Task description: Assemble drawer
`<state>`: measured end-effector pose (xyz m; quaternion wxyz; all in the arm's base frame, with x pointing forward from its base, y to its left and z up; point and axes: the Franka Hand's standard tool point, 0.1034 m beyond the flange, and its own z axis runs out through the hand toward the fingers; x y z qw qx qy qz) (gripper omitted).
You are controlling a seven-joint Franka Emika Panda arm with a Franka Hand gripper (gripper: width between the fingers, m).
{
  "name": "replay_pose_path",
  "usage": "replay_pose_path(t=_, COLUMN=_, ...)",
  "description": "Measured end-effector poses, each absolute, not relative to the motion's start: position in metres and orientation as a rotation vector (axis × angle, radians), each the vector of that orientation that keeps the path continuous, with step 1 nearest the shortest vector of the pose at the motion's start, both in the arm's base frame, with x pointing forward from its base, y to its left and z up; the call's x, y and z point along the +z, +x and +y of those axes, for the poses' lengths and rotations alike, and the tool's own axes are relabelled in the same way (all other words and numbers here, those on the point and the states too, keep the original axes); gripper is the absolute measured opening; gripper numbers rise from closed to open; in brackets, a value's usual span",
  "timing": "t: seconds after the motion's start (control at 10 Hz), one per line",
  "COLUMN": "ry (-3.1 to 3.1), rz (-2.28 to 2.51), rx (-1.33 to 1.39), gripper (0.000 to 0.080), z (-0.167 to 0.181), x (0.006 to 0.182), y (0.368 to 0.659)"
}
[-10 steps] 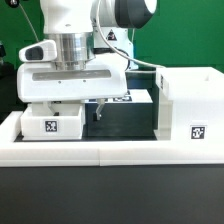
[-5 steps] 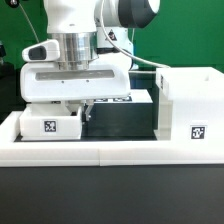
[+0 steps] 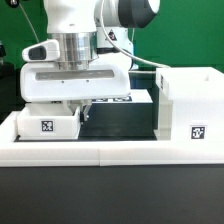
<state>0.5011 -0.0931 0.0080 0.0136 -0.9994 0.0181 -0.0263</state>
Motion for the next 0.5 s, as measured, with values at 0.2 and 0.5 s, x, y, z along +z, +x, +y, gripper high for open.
replay_pose_path(t=0.2, ry=-3.113, rz=0.056, rx=-0.082, gripper=0.0041, z=-0.093, x=0.008, y=0.501)
replay_pose_path(t=0.5, ry=-3.099, rz=-0.178, rx=-0.066, gripper=0.0042, z=-0.088, x=0.029, y=0.504)
